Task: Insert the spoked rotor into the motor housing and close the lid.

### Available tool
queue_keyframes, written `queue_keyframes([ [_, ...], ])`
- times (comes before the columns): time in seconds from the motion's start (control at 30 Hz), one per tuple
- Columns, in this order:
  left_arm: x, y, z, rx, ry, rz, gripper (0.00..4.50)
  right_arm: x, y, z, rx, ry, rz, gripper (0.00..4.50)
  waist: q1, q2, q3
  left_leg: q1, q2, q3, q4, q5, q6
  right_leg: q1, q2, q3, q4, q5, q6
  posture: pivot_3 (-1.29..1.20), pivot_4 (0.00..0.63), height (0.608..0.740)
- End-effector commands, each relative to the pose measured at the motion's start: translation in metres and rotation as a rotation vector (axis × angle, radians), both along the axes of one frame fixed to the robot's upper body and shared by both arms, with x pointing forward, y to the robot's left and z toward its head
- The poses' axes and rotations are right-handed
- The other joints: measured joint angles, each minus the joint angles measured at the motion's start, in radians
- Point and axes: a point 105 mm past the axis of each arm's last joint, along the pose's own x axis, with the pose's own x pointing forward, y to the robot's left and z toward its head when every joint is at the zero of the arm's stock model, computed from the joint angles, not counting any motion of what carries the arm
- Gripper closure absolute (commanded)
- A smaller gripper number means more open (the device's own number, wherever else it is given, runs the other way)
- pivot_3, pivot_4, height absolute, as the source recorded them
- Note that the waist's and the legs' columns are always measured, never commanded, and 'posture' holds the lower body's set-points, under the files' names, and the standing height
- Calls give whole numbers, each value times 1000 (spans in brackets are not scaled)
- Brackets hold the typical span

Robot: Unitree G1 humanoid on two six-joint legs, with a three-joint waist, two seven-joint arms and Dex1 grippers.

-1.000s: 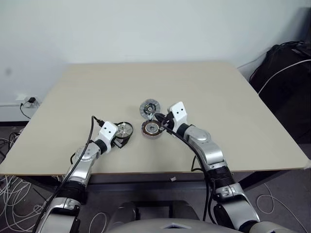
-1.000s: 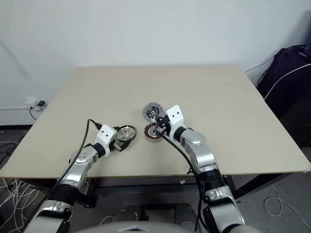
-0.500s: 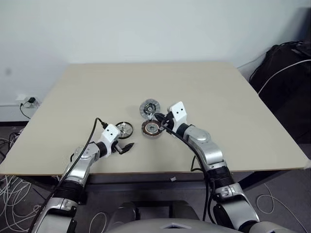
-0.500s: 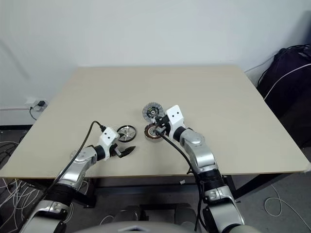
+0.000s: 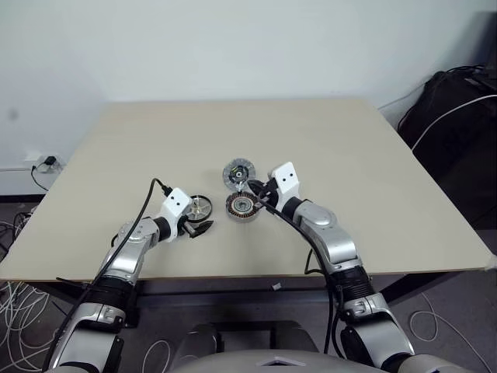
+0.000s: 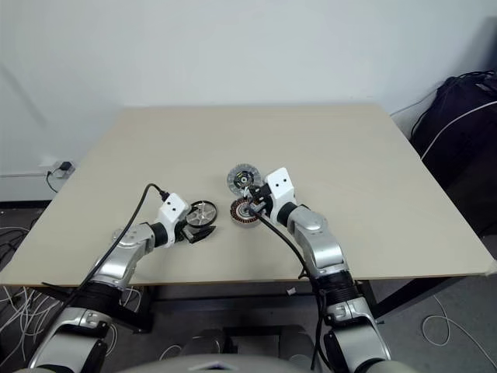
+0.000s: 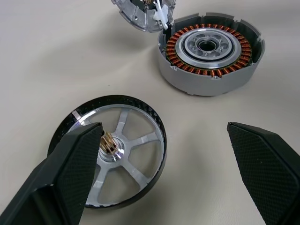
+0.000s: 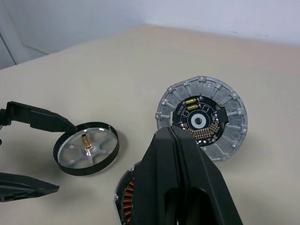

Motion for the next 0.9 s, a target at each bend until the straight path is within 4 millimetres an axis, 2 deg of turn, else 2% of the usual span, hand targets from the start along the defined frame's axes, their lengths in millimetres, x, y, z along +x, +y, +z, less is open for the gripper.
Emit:
queue_keyframes([
  [0.03, 7, 4, 9, 5, -16, 3, 0, 4, -1, 17, 38, -56, -10, 4481, 0, 0, 0, 0, 0, 0, 0, 0, 0, 0, 0, 0, 0, 0, 0, 0, 0, 740],
  [0.3, 4, 12, -2, 23, 38, 37, 0, 4, -1, 17, 40, -57, -13, 4481, -1, 0, 0, 0, 0, 0, 0, 0, 0, 0, 0, 0, 0, 0, 0, 0, 0, 740],
  [0.6, 5, 15, -7, 34, 55, 53, 0, 5, -2, 17, 39, -58, -19, 4481, -1, 0, 0, 0, 0, 0, 1, 0, 0, 0, 0, 0, 1, 0, 0, 0, 0, 740],
  [0.7, 6, 14, -7, 36, 55, 54, 623, 5, -2, 17, 39, -59, -21, 4500, -2, 0, 0, 0, 0, 0, 1, 0, 0, 0, 0, 0, 1, 0, 0, 0, 0, 740],
  [0.9, 10, 14, -5, 42, 43, 56, 2615, 5, -3, 17, 41, -61, -24, 4500, -1, 0, 0, 0, 0, 0, 1, 0, 0, 0, 0, 0, 1, 0, 1, 0, 0, 740],
])
